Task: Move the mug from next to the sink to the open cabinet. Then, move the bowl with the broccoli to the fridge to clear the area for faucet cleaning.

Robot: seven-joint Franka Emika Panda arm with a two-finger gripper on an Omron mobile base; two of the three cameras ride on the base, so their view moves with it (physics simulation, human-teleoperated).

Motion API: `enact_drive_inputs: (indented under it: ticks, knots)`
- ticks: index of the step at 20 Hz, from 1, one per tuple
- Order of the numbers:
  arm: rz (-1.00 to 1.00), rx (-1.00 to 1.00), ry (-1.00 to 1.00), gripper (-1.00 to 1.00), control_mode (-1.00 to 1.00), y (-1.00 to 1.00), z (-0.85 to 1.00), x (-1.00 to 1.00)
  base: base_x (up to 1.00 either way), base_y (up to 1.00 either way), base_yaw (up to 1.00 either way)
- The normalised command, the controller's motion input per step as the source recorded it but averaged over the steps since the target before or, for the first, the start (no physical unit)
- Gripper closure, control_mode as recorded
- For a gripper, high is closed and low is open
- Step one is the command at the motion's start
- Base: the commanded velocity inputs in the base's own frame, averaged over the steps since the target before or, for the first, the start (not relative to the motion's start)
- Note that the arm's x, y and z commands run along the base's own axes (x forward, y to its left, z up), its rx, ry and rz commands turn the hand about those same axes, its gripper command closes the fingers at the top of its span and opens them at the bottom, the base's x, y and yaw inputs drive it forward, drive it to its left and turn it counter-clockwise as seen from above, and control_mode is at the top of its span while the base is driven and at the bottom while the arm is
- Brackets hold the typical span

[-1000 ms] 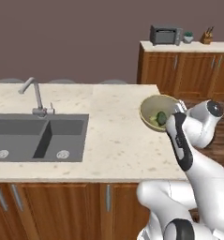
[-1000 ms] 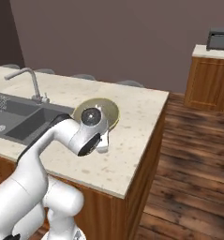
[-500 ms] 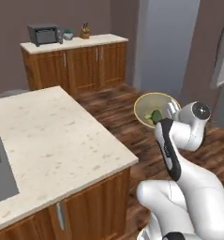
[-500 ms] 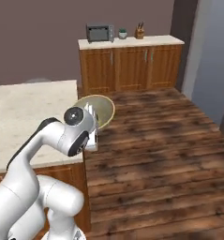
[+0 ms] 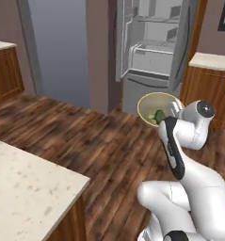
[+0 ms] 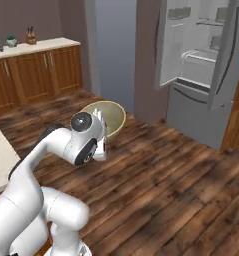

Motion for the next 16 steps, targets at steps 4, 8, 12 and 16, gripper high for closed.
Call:
enact_drive_inputs:
  ticks: [4, 8, 12, 16]
  knots:
    - [0.00, 0.00, 0.00, 1.00, 1.00, 0.00, 0.00, 0.00, 0.90, -0.51, -0.55]
    - [0.00, 0.00, 0.00, 1.00, 1.00, 0.00, 0.00, 0.00, 1.00, -0.05, -0.21]
    - [0.00, 0.00, 0.00, 1.00, 1.00, 0.00, 0.00, 0.00, 1.00, 0.00, -0.16]
    - [0.00, 0.00, 0.00, 1.00, 1.00, 0.00, 0.00, 0.00, 1.00, 0.59, -0.17]
